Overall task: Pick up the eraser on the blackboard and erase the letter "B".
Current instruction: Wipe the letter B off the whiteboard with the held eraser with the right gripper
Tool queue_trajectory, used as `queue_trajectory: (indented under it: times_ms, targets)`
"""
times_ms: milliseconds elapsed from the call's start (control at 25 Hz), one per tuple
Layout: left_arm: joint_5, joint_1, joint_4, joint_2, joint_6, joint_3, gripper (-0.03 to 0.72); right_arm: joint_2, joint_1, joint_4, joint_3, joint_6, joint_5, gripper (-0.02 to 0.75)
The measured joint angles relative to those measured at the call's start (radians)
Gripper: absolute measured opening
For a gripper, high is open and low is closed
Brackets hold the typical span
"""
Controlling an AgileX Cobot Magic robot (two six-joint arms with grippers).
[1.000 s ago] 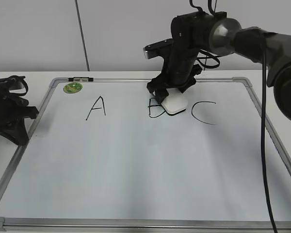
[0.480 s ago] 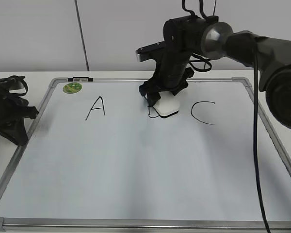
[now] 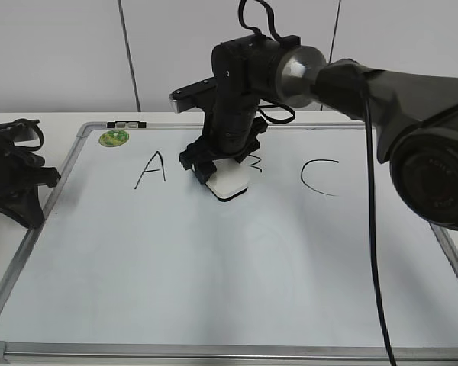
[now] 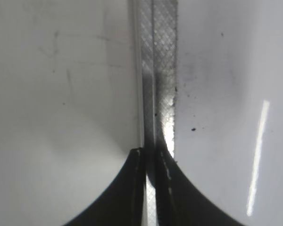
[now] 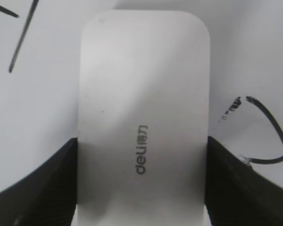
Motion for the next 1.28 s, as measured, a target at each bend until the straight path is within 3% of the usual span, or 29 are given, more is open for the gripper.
queue_trajectory:
  times_ms: [320,680,1280]
  targets:
    - [0.0,0.0,0.0,0.0,0.0,0.0,0.011,0.0,0.008,-0.054,0.0,0.032,0.01,0.542]
    - [-0.002,0.0,-0.003,0.0,0.0,0.0,0.011,0.001,-0.04,0.0,-0.004,0.056,0.023,0.543]
    - [-0.008,0.0,-0.001,0.001,0.0,0.0,0.011,0.001,-0.071,-0.02,-0.006,0.086,0.043,0.543]
